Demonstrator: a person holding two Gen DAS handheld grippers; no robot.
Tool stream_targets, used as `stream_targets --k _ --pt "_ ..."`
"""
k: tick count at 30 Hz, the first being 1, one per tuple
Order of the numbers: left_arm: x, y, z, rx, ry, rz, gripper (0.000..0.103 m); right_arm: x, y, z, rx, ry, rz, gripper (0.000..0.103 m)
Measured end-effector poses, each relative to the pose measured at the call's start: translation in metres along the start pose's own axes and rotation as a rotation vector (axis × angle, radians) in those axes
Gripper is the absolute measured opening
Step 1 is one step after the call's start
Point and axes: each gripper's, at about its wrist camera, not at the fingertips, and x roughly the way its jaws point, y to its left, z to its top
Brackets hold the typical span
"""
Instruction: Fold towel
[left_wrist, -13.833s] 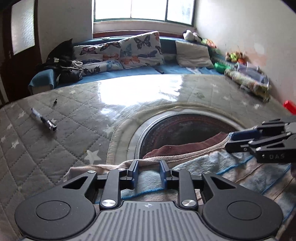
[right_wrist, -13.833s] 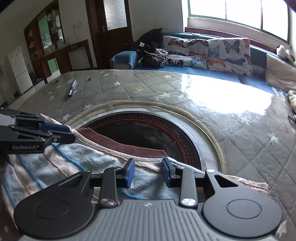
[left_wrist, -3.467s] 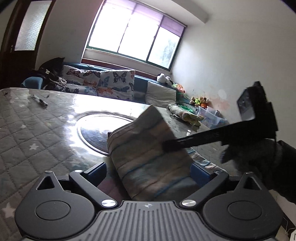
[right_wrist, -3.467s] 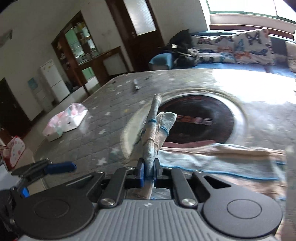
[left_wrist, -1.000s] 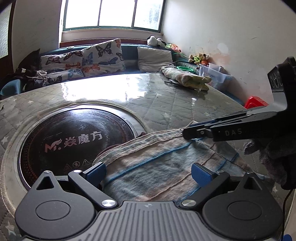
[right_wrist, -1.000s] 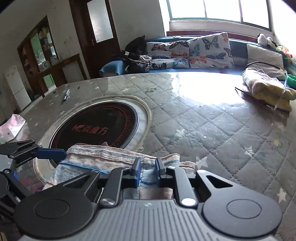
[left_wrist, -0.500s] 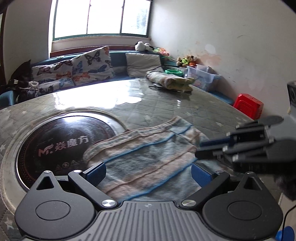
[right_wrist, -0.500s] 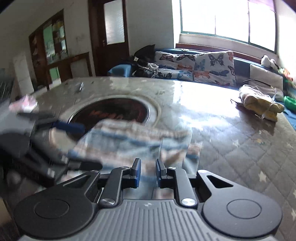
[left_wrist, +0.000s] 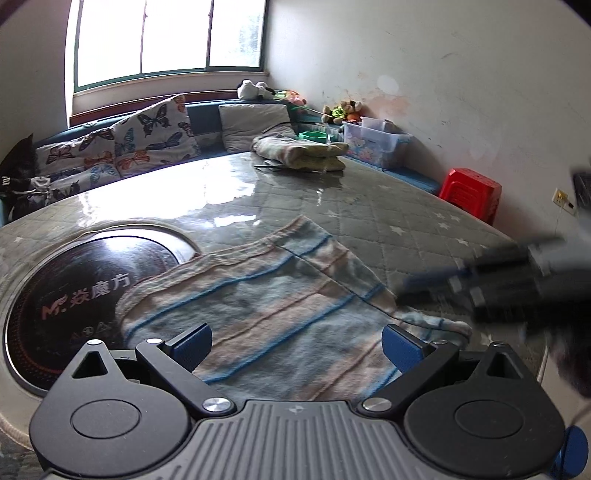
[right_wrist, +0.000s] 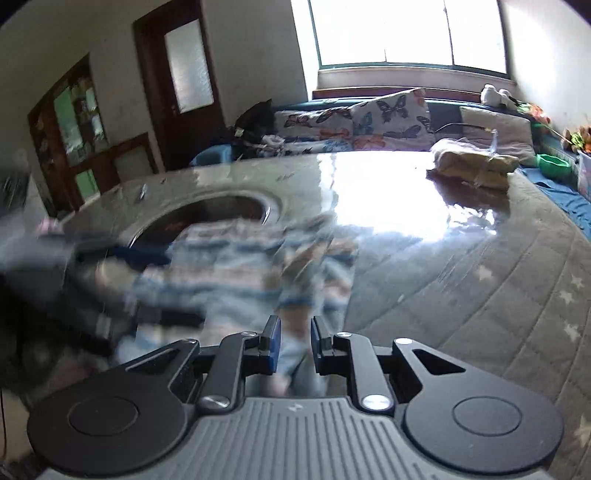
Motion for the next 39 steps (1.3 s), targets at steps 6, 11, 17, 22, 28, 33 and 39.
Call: stream_targets --k 6,11,17,22,28,33,39 --pt "0.006 -0.007 -0.003 0.004 0.010 -0.015 0.100 0.034 -0.017 0.038 0.078 -0.002 0.042 0.035" --pt "0.007 -0.007 -0.004 0.007 0.012 -0.021 0.100 0.073 -0.032 0.045 0.169 0.061 0.076 0.035" --pt "0.008 -0.006 -0.003 0.000 0.012 -0.021 0.100 0.086 -0.030 0.048 0.159 0.070 0.079 0.010" --pt "0.005 -0.006 -0.004 -0.002 0.006 -0.027 0.100 0.070 -0.020 0.052 0.114 0.002 0.041 0.008" --pt "0.007 -0.003 -0.004 -0.005 0.009 -0.027 0.100 0.068 -0.033 0.046 0.164 -0.017 -0.042 0.008" --pt "0.007 0.000 -0.005 -0.011 0.011 -0.023 0.100 0.063 -0.041 0.047 0.205 -0.041 -0.047 0.008" --pt "0.005 -0.001 -0.007 -0.006 0.013 -0.023 0.100 0.067 -0.043 0.036 0.161 -0.040 -0.154 0.008"
